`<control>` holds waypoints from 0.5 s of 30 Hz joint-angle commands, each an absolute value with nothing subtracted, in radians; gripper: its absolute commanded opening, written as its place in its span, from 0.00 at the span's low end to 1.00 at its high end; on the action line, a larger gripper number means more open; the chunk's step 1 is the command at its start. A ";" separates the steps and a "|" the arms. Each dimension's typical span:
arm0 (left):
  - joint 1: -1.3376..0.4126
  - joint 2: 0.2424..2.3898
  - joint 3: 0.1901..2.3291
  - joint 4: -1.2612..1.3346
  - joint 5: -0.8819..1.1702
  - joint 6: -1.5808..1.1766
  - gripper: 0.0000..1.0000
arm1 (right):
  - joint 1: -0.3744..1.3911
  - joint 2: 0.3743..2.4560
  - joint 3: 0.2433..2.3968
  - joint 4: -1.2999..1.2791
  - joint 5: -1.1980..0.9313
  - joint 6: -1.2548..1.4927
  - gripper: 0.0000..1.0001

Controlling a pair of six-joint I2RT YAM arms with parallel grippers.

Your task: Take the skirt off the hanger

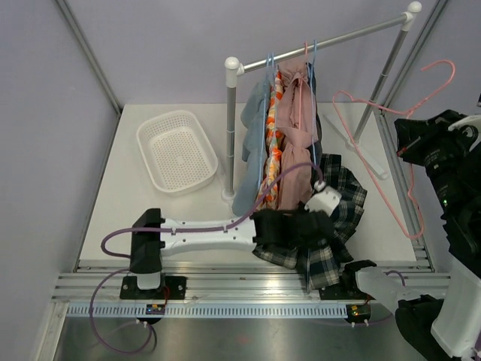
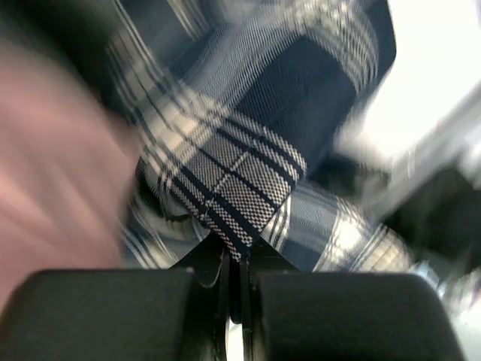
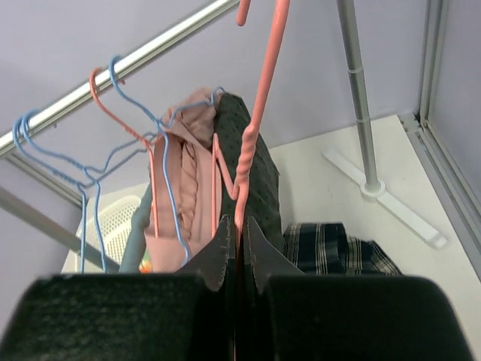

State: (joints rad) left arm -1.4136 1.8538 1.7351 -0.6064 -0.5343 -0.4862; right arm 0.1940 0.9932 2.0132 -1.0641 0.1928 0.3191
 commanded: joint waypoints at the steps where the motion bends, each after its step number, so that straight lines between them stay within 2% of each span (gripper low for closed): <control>1: -1.555 1.689 1.504 -0.557 -0.502 -0.615 0.00 | 0.190 1.127 2.034 -0.927 0.193 0.293 0.00; 3: -1.664 1.636 1.386 -0.596 -0.553 -0.732 0.00 | 0.190 1.190 2.048 -0.875 0.201 0.276 0.00; 7: -1.900 1.546 1.315 -0.805 -0.695 -0.990 0.00 | 0.190 1.333 2.137 -0.798 0.213 0.239 0.00; 11: -1.997 1.526 1.224 -0.965 -0.716 -1.198 0.00 | 0.190 1.491 2.248 -0.749 0.209 0.229 0.00; 15: -2.020 1.516 1.123 -0.968 -0.699 -1.310 0.00 | 0.190 1.615 2.341 -0.749 0.195 0.225 0.00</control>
